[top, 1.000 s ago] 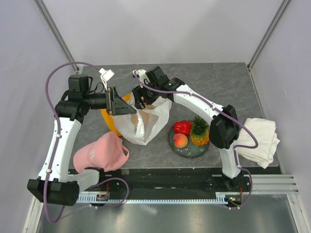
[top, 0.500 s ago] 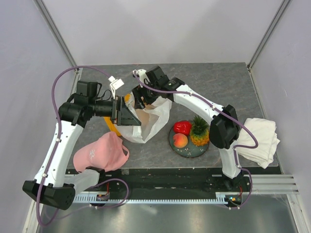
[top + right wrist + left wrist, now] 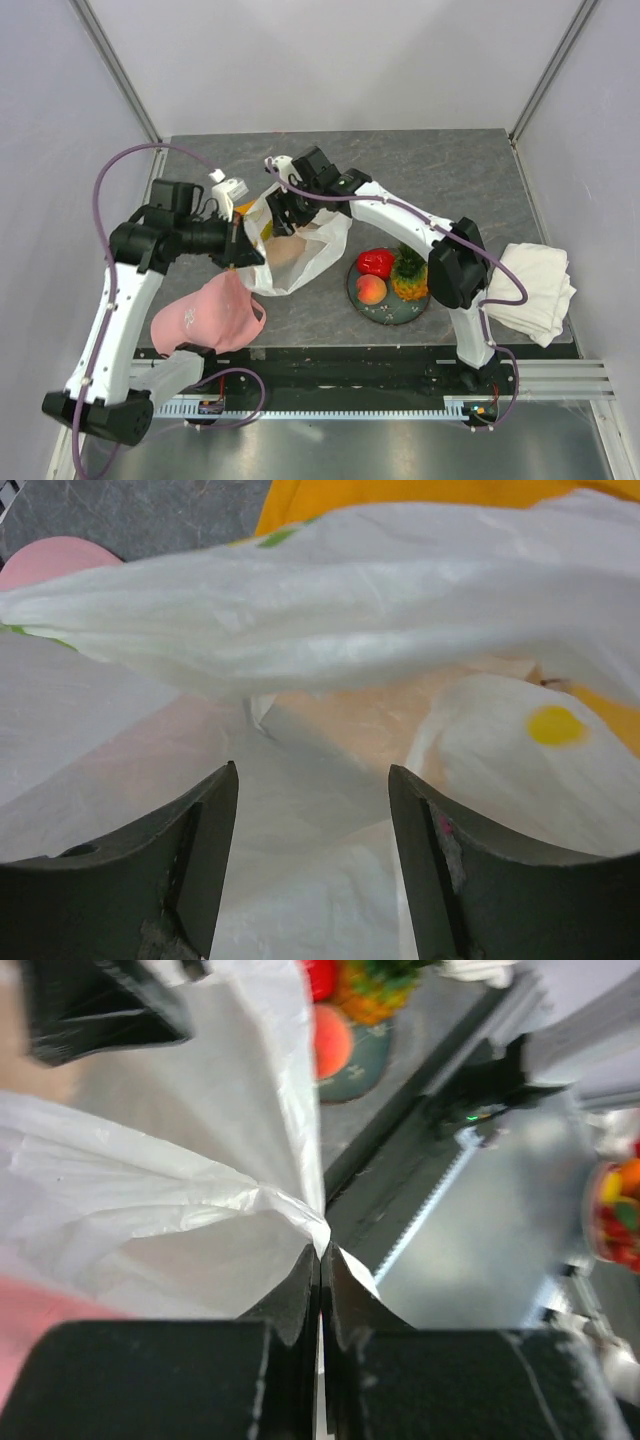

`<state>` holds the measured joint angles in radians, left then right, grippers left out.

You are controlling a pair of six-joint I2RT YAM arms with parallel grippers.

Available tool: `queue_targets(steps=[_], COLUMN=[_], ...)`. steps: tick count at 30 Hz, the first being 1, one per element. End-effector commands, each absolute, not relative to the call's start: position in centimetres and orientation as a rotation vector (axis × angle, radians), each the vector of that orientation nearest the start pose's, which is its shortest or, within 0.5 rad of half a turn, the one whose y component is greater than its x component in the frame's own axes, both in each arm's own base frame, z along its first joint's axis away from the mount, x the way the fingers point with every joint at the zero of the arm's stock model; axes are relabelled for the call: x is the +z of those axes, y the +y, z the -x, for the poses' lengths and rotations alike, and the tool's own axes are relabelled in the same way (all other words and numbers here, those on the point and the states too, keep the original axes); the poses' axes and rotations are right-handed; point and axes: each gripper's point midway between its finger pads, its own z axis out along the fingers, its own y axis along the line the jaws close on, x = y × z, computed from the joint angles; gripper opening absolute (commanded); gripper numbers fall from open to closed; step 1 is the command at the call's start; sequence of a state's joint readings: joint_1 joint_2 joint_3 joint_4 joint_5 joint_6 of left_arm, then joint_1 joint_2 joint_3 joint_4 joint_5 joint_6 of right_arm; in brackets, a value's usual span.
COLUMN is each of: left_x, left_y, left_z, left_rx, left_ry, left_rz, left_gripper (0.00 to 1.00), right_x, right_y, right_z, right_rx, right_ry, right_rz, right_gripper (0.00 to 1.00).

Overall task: Take the fake fruits out of the plastic bag
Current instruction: Adjust the plastic bag at the center of the board.

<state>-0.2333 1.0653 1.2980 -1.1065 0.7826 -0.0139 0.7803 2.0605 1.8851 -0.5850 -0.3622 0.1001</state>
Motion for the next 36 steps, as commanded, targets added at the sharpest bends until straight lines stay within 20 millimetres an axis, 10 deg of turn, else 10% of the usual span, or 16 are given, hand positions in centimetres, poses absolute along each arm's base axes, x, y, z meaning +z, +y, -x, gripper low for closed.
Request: queue_targets(steps=[1, 11, 23, 30, 36], left_x=[28.6, 24.7, 20.3, 25.0, 24.5], left_y=[-12.3, -6.9, -1.2, -1.8, -2.9], left_z=[-16.3, -14.9, -11.7, -16.8, -19.0], left_rx=[-0.690, -0.324, 0.081, 0.146, 0.087], left_ry=[2.265, 2.341, 2.275, 2.066, 2.087], left_rz=[-0.676, -0.950, -1.005, -0.836, -0.814], left_gripper=[0.02, 0.02, 0.02, 0.07, 0.02], right_x=[16.0, 11.4, 11.7, 11.0, 11.0], right_y=[44.8, 46.6, 48.7, 50.4, 50.7], right_z=[-31.9, -32.7, -35.5, -35.9, -37.8], right_rx=[0.870, 0.783, 0.725, 0.778, 0.689], right_ry=[2.194, 2.322, 2.298, 2.276, 2.218], right_rz=[1.066, 0.967, 0.797, 0.805, 0.811], right_gripper=[0.69, 0.72, 0.76, 0.77, 0.78])
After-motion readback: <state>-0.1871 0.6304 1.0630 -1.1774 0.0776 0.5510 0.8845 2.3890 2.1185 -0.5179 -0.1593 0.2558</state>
